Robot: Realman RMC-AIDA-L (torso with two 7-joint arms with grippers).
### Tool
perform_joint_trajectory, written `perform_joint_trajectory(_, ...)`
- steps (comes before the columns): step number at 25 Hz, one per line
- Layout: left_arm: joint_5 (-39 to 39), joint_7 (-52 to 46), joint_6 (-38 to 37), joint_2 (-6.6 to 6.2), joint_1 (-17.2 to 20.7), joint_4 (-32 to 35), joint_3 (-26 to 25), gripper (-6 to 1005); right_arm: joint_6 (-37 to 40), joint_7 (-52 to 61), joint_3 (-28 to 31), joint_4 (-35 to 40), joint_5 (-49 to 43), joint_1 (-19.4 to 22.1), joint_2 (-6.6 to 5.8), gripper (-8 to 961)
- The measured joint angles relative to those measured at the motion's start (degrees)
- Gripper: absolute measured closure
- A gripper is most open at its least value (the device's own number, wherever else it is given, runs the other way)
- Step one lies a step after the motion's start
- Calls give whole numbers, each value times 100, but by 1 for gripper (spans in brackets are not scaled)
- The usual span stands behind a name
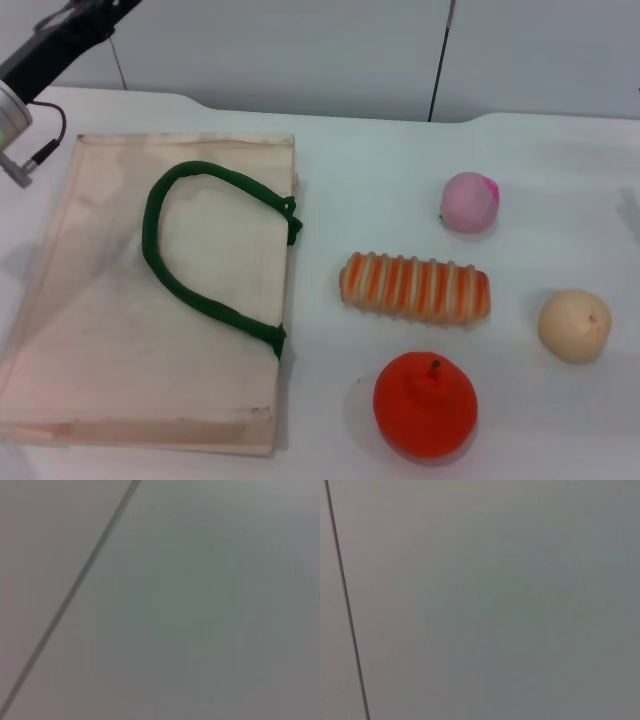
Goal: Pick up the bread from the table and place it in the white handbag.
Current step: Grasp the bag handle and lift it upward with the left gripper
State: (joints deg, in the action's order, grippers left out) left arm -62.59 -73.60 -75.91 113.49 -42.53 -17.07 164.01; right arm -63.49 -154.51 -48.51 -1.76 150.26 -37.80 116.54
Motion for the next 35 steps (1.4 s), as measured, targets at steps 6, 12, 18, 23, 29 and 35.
perform_joint_trajectory(6,2485,-2167,-395,-314,-517,-1326,0,170,3,0,0,0,3,15,-4,60)
perform_joint_trajectory(12,3923,-2729,-832,-377,-787,-2041,3,170,4,0,0,2,3,35,-12,61)
perform_joint_trajectory(18,5238,-2830,-886,-363,-978,-2096,9,170,4,0,0,22,3,42,-17,61)
perform_joint_trajectory(23,5431,-2907,-759,-337,-1008,-2051,8,171,3,0,0,19,3,44,-18,61)
perform_joint_trajectory(29,5850,-2973,-346,-308,-1081,-1840,4,171,3,0,0,21,3,20,-14,61)
perform_joint_trajectory(35,6074,-3082,78,-302,-1159,-1615,-2,170,3,2,0,17,2,16,-9,61)
